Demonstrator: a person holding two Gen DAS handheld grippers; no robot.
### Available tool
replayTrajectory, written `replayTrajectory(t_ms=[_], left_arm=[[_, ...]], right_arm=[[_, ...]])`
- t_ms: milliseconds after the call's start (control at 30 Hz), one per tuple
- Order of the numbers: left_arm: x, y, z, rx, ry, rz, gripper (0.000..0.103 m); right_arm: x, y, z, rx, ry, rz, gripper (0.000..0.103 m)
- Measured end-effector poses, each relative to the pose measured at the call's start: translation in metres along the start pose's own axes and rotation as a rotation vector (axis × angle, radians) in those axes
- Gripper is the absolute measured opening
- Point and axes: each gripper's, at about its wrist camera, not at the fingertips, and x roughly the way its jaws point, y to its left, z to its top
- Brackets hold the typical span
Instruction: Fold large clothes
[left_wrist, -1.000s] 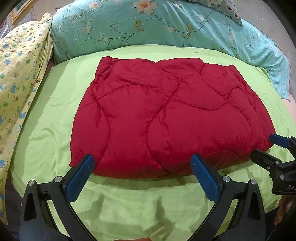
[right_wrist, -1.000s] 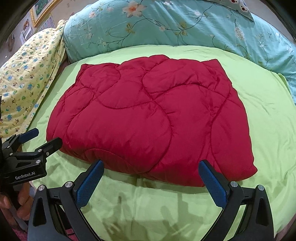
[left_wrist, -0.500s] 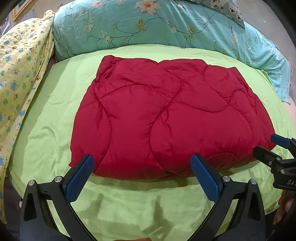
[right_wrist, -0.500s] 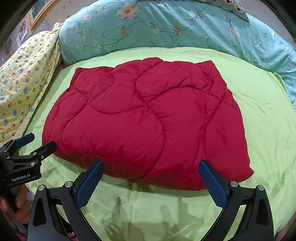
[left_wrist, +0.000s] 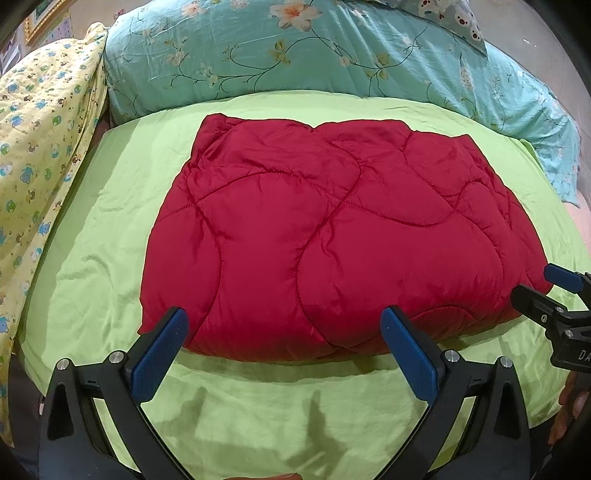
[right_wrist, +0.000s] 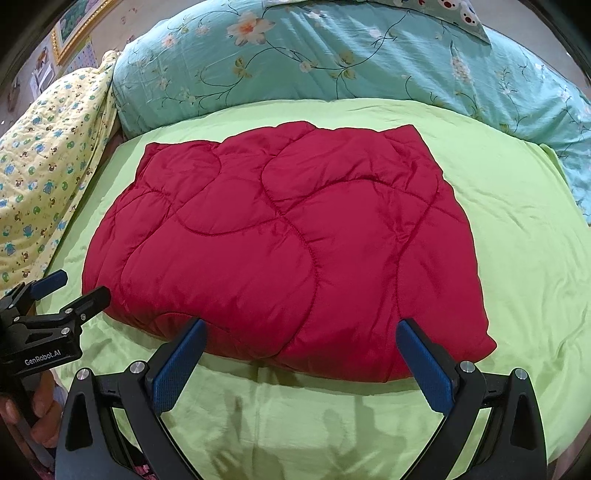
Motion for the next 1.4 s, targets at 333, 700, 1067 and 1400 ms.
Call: replayTrajectory(t_ms=[333,700,1067,1400], left_arm=[[0.0010,-0.0001,0.0029,-0.005,-0.001,0.004,0.103],[-0.0009,0.0020,0.0051,-0.011,-0.009,0.012,0.103],[-0.0025,0.0003,0.0064,-0.005,-0.012,0.021,0.103],[-0.0043,0.0026,0.0077,-0.009,-0.021,0.021,0.103]], right_arm=[[0.0004,-0.0014,0.0012,0.000,-0.005,-0.008,0.102],[-0.0014,-0.0016,0.0017,0.003,-0.007,-0.006,0.102],[-0.0043,-0.0016,0.0032,0.004,-0.011,0.004,0.102],[-0.0070,0.0017,0.0040,-0.001,-0.017,0.007,0.102]])
